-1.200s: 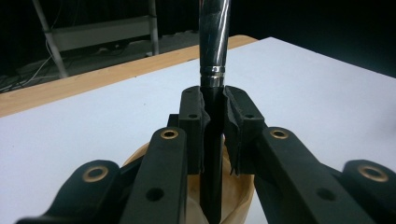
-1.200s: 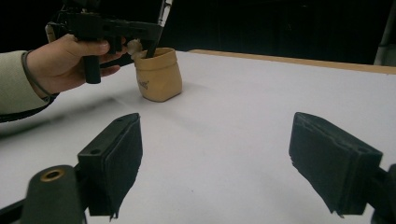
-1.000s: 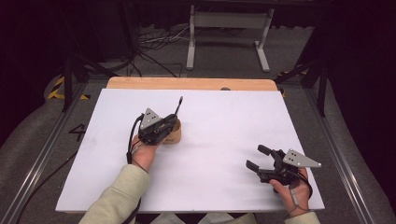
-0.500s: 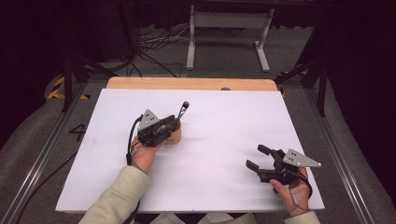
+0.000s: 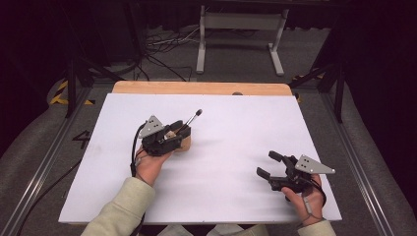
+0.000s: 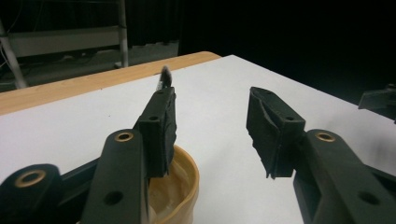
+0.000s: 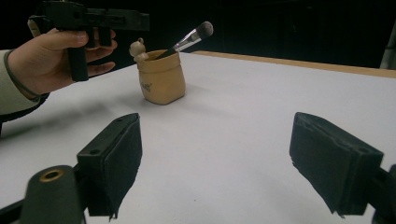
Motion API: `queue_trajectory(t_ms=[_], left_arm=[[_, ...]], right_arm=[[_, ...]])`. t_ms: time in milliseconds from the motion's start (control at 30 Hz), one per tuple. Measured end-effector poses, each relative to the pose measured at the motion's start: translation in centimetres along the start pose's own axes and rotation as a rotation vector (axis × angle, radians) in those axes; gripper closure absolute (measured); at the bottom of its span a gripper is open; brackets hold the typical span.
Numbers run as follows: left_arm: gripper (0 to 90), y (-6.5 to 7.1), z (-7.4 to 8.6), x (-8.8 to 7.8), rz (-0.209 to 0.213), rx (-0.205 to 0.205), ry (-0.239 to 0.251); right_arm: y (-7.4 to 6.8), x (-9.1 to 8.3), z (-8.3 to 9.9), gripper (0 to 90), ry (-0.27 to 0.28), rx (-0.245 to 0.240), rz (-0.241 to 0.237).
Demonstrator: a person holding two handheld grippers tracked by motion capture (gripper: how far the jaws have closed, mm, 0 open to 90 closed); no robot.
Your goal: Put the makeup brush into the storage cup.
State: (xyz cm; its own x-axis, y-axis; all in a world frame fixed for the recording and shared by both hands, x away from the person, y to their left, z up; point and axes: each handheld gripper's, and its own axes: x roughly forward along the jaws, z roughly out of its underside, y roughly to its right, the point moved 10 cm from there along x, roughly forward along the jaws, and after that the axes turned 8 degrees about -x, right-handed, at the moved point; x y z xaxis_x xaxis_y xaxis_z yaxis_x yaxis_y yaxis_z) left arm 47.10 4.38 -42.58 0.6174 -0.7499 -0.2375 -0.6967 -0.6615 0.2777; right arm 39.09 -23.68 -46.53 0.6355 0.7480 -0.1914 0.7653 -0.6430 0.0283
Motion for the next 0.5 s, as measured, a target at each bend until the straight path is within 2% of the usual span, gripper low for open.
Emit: queue_trajectory(t_ms=[300, 500], left_arm=[[47.4, 0.7, -0.6, -1.4, 0.039, 0.011, 0.008], [42.0, 1.1, -0.7, -2.9, 0.064, 0.038, 0.012]], right_arm=[[0.0, 0.3, -0.1, 17.6, 0.001, -0.001, -0.006], [0.0, 0.3, -0.1, 17.2, 0.001, -0.002, -0.006]])
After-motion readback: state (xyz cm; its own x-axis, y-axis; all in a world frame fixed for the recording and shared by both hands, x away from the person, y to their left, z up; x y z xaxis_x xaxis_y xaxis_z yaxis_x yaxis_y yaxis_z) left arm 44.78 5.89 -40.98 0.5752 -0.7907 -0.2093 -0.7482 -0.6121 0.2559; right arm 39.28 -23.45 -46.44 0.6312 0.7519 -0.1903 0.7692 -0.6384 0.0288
